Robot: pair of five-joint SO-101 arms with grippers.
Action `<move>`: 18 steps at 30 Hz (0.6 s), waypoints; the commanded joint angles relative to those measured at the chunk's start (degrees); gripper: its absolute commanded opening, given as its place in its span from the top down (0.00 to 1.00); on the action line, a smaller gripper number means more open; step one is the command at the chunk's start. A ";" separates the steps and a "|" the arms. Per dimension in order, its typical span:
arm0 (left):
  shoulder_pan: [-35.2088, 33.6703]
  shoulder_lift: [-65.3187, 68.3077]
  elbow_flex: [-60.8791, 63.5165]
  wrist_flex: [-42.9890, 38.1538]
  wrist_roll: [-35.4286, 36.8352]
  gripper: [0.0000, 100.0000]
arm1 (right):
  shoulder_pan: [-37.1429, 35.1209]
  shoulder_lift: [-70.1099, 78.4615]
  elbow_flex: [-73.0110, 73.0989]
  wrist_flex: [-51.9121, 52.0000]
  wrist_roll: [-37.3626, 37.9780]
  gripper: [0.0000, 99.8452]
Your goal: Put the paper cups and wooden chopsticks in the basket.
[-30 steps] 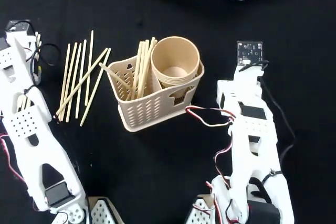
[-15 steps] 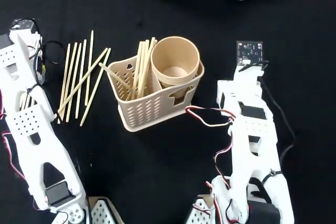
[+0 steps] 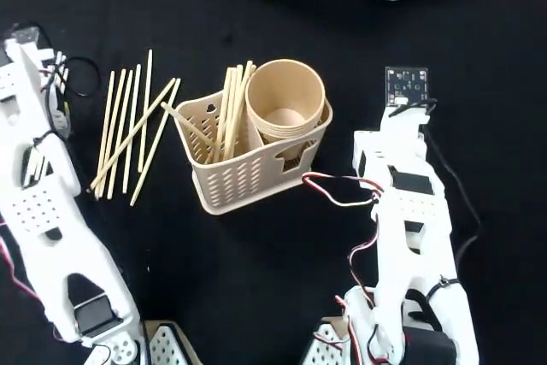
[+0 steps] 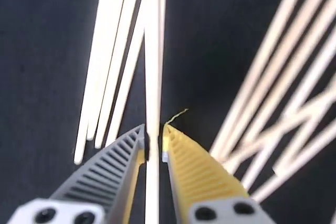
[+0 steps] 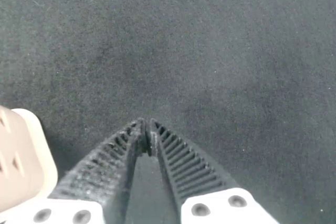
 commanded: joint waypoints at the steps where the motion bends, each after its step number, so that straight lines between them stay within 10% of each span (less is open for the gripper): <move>1: 0.84 -17.93 11.21 0.44 1.58 0.97 | -0.62 -0.04 -0.66 -1.23 0.44 0.99; 18: 11.30 -70.68 57.80 -17.49 1.58 0.97 | -0.62 -0.22 -0.57 -1.23 0.44 0.99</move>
